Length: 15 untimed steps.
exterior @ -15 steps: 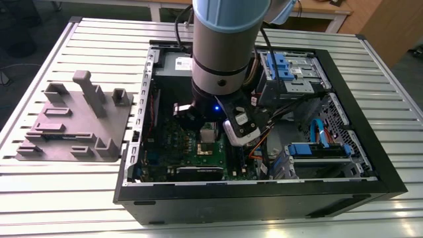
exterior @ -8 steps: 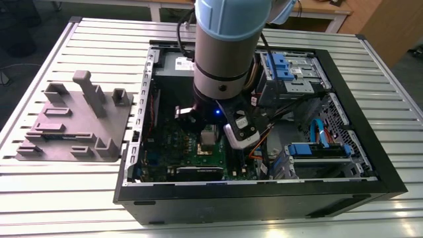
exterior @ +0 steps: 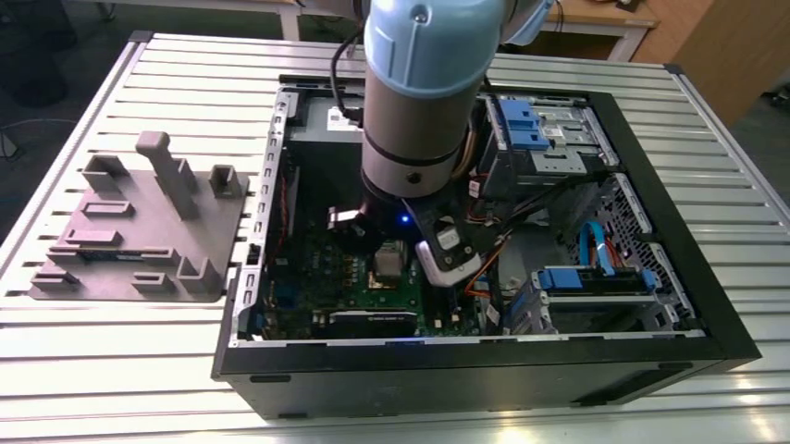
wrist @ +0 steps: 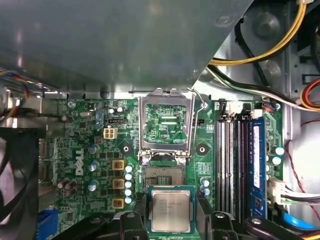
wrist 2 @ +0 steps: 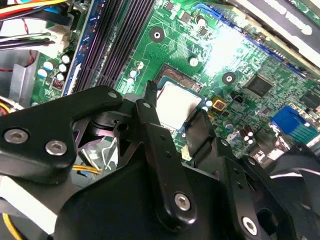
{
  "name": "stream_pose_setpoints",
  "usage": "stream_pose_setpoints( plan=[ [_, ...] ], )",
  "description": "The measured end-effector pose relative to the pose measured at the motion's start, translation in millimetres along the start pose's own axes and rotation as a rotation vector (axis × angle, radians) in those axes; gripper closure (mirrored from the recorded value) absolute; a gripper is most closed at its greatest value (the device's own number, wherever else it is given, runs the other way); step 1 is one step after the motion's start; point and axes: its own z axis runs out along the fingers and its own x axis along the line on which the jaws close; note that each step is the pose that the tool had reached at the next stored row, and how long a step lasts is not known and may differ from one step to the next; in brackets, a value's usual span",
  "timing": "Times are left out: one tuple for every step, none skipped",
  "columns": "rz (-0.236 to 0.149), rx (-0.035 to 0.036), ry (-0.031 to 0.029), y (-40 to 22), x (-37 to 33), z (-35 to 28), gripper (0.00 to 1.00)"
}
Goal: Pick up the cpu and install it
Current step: 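Place the cpu into insertion slot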
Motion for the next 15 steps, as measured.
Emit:
stream_pose_setpoints(
  plan=[
    [0.000,0.0001,0.0001,-0.1,0.2,1.7,0.53],
    [0.000,0.0001,0.0000,-0.2,0.4,3.6,0.53],
    [0.000,0.0000,0.0002,-0.3,0.5,5.4,0.53],
    [0.000,0.0001,0.0005,-0.3,0.6,7.1,0.53],
    [0.000,0.0001,0.0010,-0.4,0.7,8.2,0.53],
    [0.000,0.0001,0.0021,-0.5,0.9,8.7,0.53],
    [0.000,0.0001,0.0027,-0.4,1.4,9.3,0.53],
    [0.000,0.0000,0.0029,-0.3,1.7,10.5,0.53],
    [0.000,-0.0005,0.0030,-0.1,1.8,11.8,0.53],
    [0.000,-0.0016,0.0030,0.0,1.9,13.2,0.53],
    [0.000,-0.0034,0.0030,0.1,1.9,14.7,0.53],
    [0.000,-0.0060,0.0030,0.2,1.9,16.0,0.53],
    [0.000,-0.0090,0.0031,0.4,1.9,17.5,0.53],
    [0.000,-0.0107,0.0031,0.5,1.9,18.8,0.53],
    [0.000,-0.0113,0.0030,0.5,2.0,20.0,0.53]
  ],
)
